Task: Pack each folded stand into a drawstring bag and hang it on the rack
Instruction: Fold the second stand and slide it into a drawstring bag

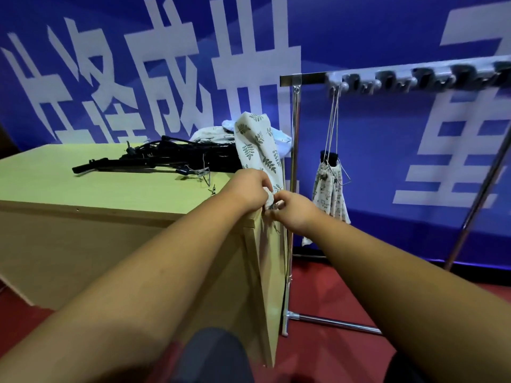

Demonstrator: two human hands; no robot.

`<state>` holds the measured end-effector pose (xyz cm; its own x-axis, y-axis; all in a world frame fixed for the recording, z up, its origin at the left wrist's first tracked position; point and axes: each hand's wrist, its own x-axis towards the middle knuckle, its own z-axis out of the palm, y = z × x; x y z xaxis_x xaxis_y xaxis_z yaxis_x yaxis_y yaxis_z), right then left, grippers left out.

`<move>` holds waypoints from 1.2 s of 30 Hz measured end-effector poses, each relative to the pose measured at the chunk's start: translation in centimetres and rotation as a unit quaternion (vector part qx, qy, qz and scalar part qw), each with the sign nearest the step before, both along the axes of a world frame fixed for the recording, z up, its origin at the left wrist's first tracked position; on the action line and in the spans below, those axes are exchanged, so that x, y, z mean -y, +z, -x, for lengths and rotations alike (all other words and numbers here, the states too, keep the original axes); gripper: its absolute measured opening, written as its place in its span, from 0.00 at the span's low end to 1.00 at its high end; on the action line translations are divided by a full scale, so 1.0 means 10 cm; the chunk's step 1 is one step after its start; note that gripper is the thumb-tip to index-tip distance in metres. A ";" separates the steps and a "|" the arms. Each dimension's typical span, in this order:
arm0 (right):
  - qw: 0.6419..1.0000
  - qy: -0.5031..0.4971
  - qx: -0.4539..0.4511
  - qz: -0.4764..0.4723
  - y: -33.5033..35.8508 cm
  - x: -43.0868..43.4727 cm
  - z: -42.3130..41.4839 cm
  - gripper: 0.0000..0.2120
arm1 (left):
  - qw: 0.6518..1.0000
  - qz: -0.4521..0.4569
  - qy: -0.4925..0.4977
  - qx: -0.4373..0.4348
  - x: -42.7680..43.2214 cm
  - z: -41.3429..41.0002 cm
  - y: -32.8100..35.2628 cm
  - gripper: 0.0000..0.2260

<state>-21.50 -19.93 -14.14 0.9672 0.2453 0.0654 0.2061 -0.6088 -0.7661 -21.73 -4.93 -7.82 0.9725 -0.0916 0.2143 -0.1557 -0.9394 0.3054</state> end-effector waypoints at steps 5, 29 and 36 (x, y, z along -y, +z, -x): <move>0.999 -0.032 0.043 0.002 0.05 0.03 -0.05 0.06 | 0.999 0.033 0.011 0.024 -0.01 -0.12 0.03 0.05; 0.930 -0.142 0.177 -0.289 2.02 0.06 0.47 0.07 | 0.954 0.212 0.098 0.186 -0.28 0.43 1.43 0.09; 0.952 -0.090 0.154 -0.248 2.23 0.00 0.77 0.13 | 0.965 0.226 0.016 0.132 -0.27 0.85 1.81 0.16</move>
